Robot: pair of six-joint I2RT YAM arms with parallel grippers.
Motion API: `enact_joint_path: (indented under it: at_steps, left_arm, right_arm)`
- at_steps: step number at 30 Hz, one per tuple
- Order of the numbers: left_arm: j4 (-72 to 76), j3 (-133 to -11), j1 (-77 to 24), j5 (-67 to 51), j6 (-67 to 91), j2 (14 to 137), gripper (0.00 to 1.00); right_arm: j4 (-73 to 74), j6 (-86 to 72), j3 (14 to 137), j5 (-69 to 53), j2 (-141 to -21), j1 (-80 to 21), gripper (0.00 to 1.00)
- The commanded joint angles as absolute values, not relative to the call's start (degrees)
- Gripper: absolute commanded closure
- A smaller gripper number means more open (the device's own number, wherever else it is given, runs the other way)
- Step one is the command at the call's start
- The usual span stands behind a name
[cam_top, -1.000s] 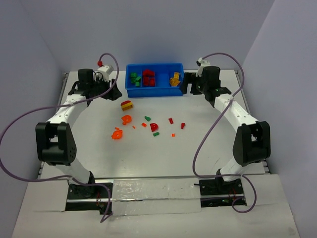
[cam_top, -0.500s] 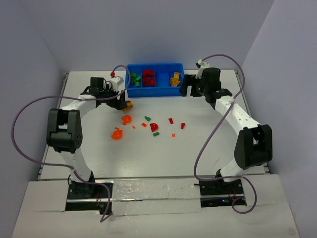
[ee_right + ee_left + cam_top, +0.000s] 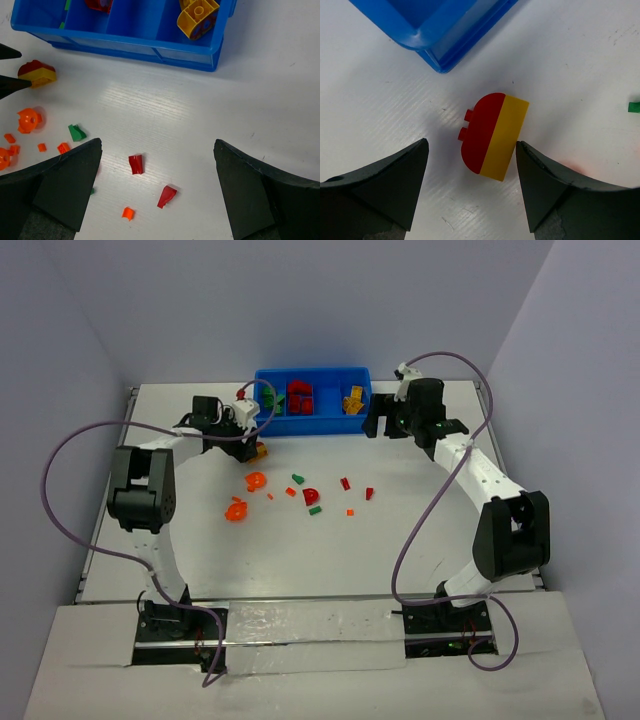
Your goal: Sort the legos into containers by color
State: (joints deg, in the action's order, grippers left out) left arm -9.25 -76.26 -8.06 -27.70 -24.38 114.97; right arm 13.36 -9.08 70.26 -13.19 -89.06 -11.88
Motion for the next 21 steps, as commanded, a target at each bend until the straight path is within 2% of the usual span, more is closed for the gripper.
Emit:
enact_joint_path:
  at_steps: [1, 12, 18, 21]
  left_arm:
    - [-6.93, -78.15, -8.93, -30.14, -29.0, 115.56, 0.21]
    - [-10.0, -77.41, -9.61, -32.14, -33.56, 114.99, 0.33]
    - [-10.3, -74.97, -9.67, -31.92, -34.45, 113.75, 0.32]
    - [-10.92, -75.07, -9.71, -32.06, -34.37, 114.16, 0.36]
  right_arm:
    - [13.45, -8.1, 71.28, -13.55, -86.85, -12.46, 0.0]
    - [13.86, -8.17, 70.93, -14.26, -86.4, -12.51, 0.0]
    - [13.89, -8.34, 70.73, -14.69, -86.21, -12.58, 0.0]
    - [13.9, -8.16, 70.48, -14.68, -85.86, -12.57, 0.0]
